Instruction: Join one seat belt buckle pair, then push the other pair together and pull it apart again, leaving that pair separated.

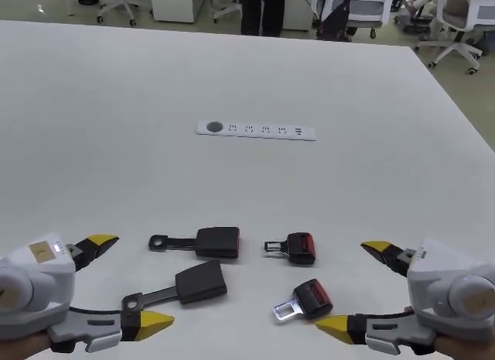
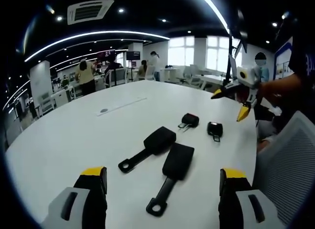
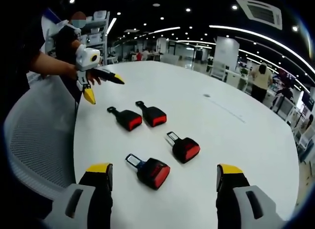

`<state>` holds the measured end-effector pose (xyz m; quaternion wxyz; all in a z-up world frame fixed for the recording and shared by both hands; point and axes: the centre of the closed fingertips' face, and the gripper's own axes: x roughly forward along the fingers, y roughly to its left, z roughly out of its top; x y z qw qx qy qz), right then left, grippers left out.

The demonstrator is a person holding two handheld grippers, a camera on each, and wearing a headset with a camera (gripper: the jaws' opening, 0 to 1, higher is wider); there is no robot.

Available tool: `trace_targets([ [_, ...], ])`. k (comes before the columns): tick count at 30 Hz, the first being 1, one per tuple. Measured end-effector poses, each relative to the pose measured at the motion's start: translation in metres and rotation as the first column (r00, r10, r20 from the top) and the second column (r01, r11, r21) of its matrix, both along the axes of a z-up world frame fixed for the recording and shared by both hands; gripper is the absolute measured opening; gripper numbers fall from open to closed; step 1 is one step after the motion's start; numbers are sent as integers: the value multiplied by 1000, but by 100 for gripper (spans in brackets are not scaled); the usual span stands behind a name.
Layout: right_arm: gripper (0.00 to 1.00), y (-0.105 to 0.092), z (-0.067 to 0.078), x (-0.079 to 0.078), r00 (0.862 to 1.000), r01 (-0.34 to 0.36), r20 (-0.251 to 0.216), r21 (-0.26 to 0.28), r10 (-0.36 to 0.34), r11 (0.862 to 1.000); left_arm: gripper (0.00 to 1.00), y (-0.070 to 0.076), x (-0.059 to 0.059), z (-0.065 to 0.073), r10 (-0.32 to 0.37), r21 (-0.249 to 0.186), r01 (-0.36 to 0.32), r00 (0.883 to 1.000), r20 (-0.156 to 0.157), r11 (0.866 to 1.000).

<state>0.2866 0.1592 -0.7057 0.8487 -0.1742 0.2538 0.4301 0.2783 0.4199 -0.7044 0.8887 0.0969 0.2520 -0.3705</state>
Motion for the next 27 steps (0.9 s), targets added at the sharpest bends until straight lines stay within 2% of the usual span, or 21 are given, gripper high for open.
trace_targets([
  [8, 82, 0, -1, 4, 999, -50, -13, -40, 49, 998, 91, -6, 5, -5, -36, 32, 36, 999, -26, 999],
  [15, 75, 1, -6, 5, 992, -125, -20, -79, 123, 989, 84, -9, 7, -9, -69, 62, 72, 996, -52, 995],
  [23, 64, 4, -14, 5, 976, -216, -37, -121, 213, 969, 74, -19, 6, -18, -118, 92, 128, 988, -103, 988],
  [27, 59, 8, -17, 6, 965, -263, -44, -145, 259, 954, 70, -25, 6, -23, -144, 107, 157, 982, -123, 982],
])
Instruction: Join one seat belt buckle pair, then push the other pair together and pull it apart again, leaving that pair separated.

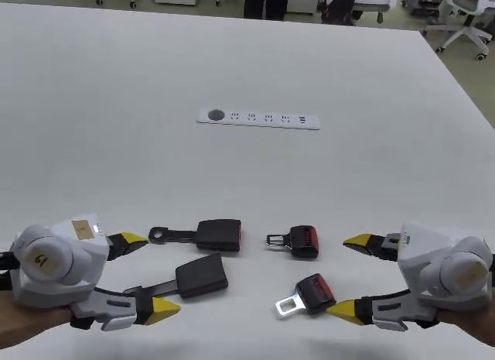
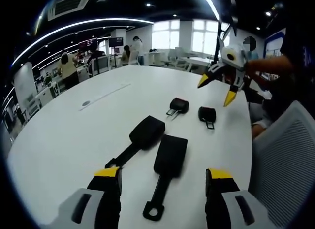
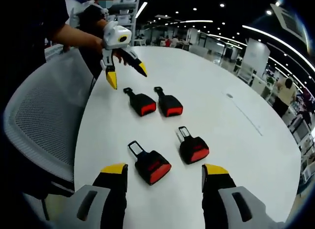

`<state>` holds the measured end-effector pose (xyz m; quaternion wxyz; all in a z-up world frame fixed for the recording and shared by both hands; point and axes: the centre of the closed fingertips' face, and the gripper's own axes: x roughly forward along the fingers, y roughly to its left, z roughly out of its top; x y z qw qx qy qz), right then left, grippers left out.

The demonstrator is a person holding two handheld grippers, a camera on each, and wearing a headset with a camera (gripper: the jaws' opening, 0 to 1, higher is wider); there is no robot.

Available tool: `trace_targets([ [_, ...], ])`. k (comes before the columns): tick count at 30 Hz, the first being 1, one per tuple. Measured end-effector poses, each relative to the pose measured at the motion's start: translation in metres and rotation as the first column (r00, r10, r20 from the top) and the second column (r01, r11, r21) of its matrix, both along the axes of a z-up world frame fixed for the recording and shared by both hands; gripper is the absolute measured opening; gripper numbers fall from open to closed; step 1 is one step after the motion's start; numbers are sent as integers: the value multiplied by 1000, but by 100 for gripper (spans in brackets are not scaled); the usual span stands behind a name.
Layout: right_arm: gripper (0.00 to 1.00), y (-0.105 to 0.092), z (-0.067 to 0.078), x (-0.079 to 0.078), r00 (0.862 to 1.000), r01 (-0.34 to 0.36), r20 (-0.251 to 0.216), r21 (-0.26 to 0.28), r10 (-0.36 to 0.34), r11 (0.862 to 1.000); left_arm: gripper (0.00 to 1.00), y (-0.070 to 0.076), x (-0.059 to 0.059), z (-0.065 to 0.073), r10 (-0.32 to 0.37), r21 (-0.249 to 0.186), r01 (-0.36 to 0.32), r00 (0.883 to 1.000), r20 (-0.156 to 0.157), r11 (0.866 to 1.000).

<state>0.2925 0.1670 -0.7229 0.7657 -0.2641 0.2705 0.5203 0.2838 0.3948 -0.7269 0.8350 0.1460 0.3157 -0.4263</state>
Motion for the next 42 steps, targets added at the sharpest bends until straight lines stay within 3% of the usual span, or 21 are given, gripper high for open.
trace_targets([
  [8, 51, 7, -8, -6, 994, -113, -12, -64, 112, 992, 61, -12, 3, -11, -61, 50, 62, 998, -31, 997],
  [16, 43, 11, -15, -11, 977, -214, -38, -118, 211, 970, 55, -20, 7, -20, -115, 94, 120, 992, -51, 988],
  [20, 40, 15, -21, -13, 962, -272, -51, -141, 267, 952, 50, -25, 8, -23, -149, 124, 156, 987, -63, 980],
  [24, 37, 17, -29, -16, 943, -334, -67, -177, 327, 926, 43, -28, 8, -28, -185, 150, 195, 979, -81, 969],
  [29, 36, 21, -33, -14, 925, -379, -71, -200, 372, 904, 42, -30, 11, -32, -203, 176, 218, 974, -101, 960],
  [37, 33, 21, -44, -16, 901, -433, -113, -230, 418, 872, 36, -33, 12, -39, -240, 213, 261, 963, -119, 942],
  [42, 33, 20, -52, -13, 894, -447, -128, -233, 429, 864, 33, -33, 13, -43, -259, 225, 281, 958, -125, 933],
])
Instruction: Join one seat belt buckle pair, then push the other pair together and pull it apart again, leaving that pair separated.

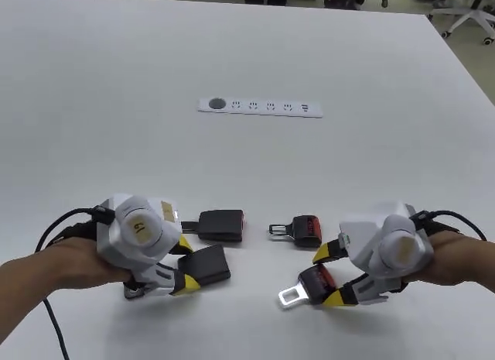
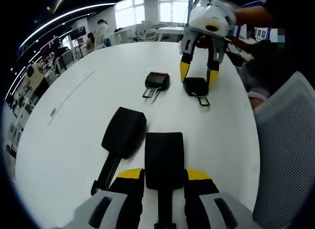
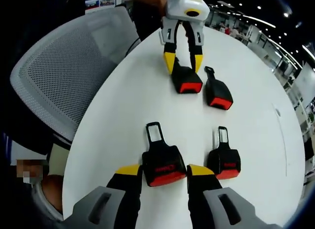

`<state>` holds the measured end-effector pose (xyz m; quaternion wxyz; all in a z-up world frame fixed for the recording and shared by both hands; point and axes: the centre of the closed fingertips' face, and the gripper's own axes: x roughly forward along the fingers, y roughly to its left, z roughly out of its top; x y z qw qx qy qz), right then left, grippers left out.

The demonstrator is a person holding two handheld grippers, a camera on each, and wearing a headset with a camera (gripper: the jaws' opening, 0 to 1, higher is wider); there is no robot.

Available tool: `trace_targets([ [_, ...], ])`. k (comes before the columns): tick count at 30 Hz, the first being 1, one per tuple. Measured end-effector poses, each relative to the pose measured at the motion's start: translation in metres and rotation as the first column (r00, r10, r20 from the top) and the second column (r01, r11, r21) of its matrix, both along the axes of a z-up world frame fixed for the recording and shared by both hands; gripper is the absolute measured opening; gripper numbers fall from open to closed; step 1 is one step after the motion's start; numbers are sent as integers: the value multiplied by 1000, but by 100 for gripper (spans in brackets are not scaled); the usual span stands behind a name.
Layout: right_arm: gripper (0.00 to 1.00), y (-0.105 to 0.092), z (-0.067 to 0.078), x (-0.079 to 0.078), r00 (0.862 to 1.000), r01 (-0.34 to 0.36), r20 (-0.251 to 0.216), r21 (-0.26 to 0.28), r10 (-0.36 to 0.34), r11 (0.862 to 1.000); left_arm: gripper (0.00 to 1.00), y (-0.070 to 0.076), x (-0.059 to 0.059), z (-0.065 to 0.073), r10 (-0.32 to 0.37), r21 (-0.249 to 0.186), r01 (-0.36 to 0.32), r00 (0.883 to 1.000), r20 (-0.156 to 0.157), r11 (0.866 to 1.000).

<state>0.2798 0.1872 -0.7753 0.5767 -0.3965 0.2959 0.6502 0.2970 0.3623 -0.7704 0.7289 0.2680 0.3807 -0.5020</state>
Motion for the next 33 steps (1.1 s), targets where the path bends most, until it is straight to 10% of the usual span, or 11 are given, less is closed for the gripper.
trace_targets([
  [33, 30, 6, -1, 7, 968, 241, -75, 31, -238, 970, 32, -10, -9, 3, -218, 46, 217, 976, 5, 975],
])
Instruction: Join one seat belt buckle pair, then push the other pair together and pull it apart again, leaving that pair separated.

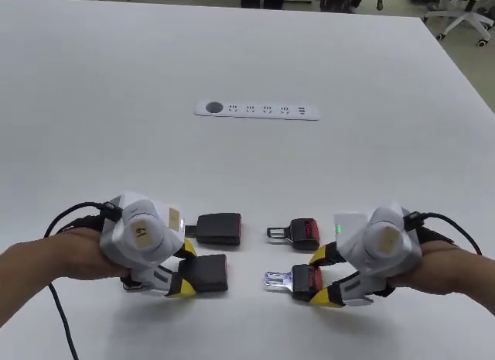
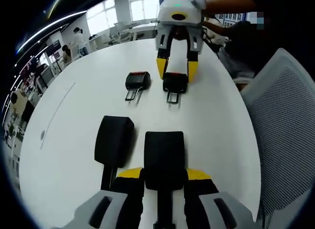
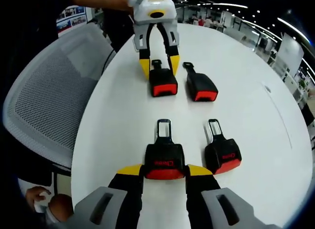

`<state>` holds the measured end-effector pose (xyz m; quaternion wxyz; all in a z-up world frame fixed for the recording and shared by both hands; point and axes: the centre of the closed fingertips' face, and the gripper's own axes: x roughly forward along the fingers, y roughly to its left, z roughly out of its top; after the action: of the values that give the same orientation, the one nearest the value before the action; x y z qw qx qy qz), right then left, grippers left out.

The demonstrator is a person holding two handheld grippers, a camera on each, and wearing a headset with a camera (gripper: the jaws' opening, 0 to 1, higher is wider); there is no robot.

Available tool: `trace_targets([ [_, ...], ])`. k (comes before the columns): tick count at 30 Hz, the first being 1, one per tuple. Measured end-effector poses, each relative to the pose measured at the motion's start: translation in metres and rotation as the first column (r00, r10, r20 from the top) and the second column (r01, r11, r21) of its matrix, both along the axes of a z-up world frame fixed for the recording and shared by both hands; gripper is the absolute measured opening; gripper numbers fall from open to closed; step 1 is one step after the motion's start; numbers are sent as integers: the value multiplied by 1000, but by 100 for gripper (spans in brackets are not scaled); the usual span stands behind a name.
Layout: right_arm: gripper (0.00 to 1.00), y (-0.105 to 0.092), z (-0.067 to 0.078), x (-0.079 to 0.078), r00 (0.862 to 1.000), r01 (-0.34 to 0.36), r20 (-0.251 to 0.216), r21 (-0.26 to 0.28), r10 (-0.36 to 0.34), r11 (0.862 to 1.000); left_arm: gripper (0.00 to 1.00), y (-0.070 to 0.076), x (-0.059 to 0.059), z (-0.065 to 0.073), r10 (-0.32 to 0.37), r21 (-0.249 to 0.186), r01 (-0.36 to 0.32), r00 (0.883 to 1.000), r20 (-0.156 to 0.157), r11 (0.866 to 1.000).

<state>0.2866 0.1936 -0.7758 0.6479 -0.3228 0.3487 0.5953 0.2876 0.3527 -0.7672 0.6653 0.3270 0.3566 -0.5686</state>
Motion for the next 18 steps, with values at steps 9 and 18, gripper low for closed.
trace_targets([
  [9, 30, 2, 1, 0, 1000, -6, 14, -1, 6, 1000, 32, 1, 0, -1, -80, 31, 80, 997, -6, 996],
  [18, 29, 10, 2, 1, 1000, 1, 14, 8, -1, 1000, 32, 3, 3, -4, -105, 43, 106, 994, -13, 993],
])
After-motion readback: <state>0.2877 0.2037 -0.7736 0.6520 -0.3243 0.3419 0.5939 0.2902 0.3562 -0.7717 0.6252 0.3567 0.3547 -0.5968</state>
